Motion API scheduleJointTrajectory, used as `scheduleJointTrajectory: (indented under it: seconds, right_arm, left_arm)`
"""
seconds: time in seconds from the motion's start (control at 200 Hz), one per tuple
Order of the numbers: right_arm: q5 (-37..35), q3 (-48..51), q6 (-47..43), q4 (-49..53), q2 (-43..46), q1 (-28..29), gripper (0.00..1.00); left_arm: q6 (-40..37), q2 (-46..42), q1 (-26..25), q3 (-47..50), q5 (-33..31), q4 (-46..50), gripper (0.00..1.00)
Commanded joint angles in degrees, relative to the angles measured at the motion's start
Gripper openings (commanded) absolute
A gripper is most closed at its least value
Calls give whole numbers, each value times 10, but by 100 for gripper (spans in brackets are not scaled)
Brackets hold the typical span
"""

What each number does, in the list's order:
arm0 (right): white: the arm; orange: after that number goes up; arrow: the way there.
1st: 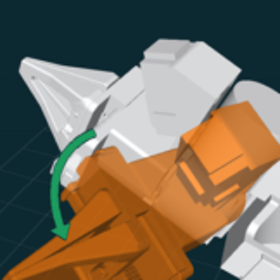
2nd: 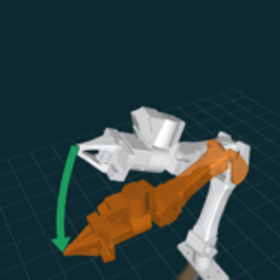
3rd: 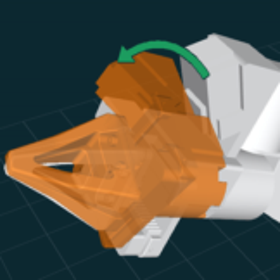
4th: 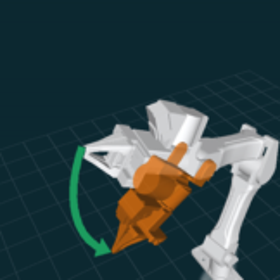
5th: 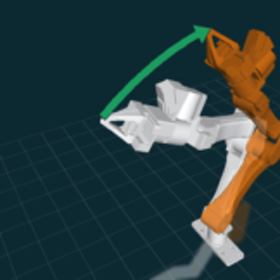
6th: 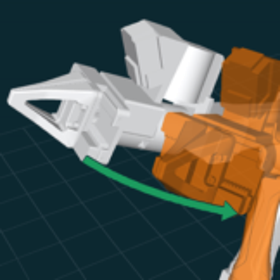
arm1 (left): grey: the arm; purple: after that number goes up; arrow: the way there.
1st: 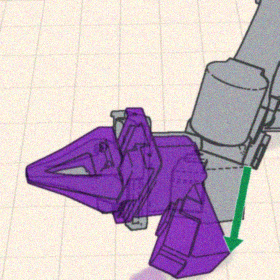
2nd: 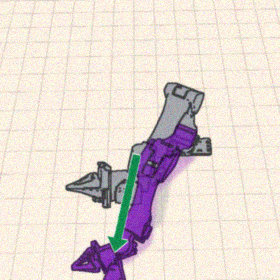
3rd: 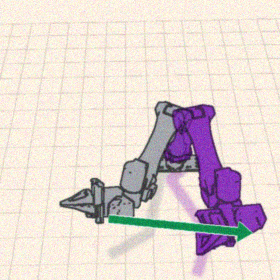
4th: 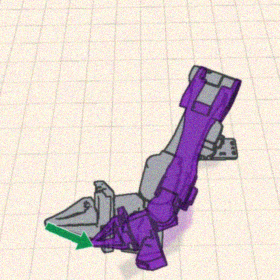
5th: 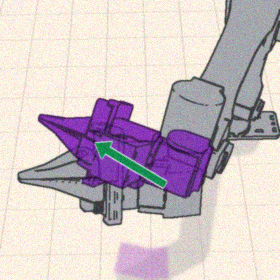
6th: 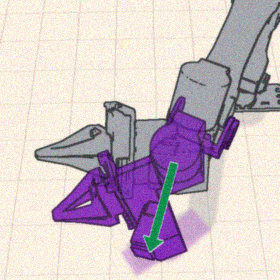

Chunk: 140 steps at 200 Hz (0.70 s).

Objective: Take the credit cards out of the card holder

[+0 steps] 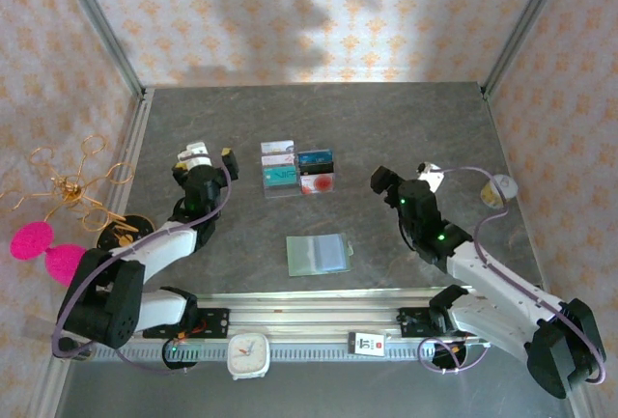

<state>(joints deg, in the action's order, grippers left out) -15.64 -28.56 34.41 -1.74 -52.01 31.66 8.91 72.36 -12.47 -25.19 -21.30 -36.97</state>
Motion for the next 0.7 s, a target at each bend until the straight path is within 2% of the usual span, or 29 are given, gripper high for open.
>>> scheduleJointTrajectory:
  seconds: [0.0,0.135,0.185,0.23,0.305,0.385,0.405,0.441,0.511,0.571,0.616,0.696]
  right_arm:
    - [-68,-22,-2,12,-6,-3,100]
    - [-80,-32,-17,7,-25,-4,100]
    - [-98,-32,-11,4,-28,-3,100]
    - [-97,-26,-30,-21,-28,-4,100]
    - [-107,-14,-58,-63,-25,-4,100]
    - [-108,1,-104,-118,-26,-5,100]
    - [-114,6,-116,-134,-28,-5,100]
    - [-129,17,-128,-160,-31,-6,100]
    - [-145,40,-173,-228,-42,-15,100]
    - [-146,65,-217,-294,-60,-32,100]
    - [-147,78,-234,-333,-77,-52,100]
    - [-119,98,-273,-396,-119,-97,100]
  left_arm:
    - [-49,36,28,21,-48,-76,100]
    - [-89,99,61,63,-8,-210,100]
    - [-90,100,67,61,17,-210,100]
    - [-99,116,73,73,53,-263,100]
    - [-97,138,79,96,56,-328,100]
    - [-68,131,108,114,115,-321,100]
    - [-73,147,111,130,124,-377,100]
    - [-81,176,112,149,125,-469,100]
    - [-65,138,114,115,128,-326,100]
    - [-74,168,112,140,114,-427,100]
    - [-46,154,104,142,27,-409,100]
    - [-53,153,102,142,31,-408,99]
